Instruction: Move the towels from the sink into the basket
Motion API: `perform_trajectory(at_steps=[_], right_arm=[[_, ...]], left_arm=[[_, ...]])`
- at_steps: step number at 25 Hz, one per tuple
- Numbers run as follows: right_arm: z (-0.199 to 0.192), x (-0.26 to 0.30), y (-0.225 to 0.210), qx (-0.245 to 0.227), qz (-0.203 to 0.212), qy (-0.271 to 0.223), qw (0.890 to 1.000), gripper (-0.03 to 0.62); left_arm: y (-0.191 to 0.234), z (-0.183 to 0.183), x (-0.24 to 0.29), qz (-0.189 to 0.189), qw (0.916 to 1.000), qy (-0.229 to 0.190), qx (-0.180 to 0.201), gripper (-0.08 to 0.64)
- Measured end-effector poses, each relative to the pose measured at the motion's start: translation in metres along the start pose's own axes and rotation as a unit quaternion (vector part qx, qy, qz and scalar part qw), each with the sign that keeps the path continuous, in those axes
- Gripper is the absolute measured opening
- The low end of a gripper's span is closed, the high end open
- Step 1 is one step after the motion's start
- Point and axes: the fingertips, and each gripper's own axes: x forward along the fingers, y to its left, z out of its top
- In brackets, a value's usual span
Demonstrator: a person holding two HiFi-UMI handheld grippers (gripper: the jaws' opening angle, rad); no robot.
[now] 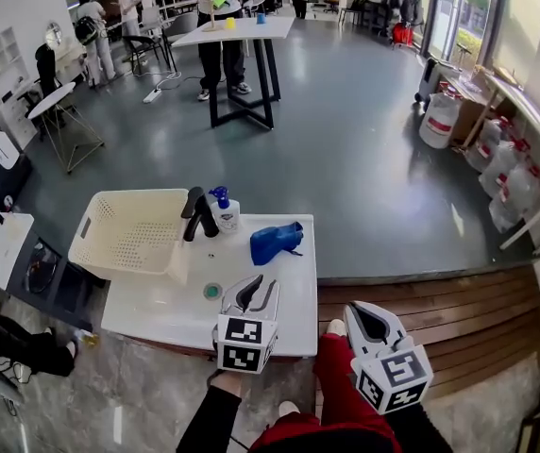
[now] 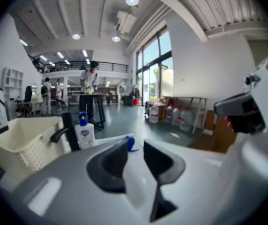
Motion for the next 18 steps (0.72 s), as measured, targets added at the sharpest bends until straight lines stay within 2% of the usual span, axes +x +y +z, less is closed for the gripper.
perform_trajectory(at_steps=[11,18], right_arm=[[0.003,0.053,-0.029,0.008,0.015,0.019,1.000,0.008],[0.001,0.087,-0.050,0.011,0.023,0.030,0.999,0.008]], left_arm=[[0.020,-0.006,0.068,-0.001,0.9993,0.036,0.004,0.141],[0.027,-0.015,0.106,0.000,0.9979,0.057,0.033,0.150]])
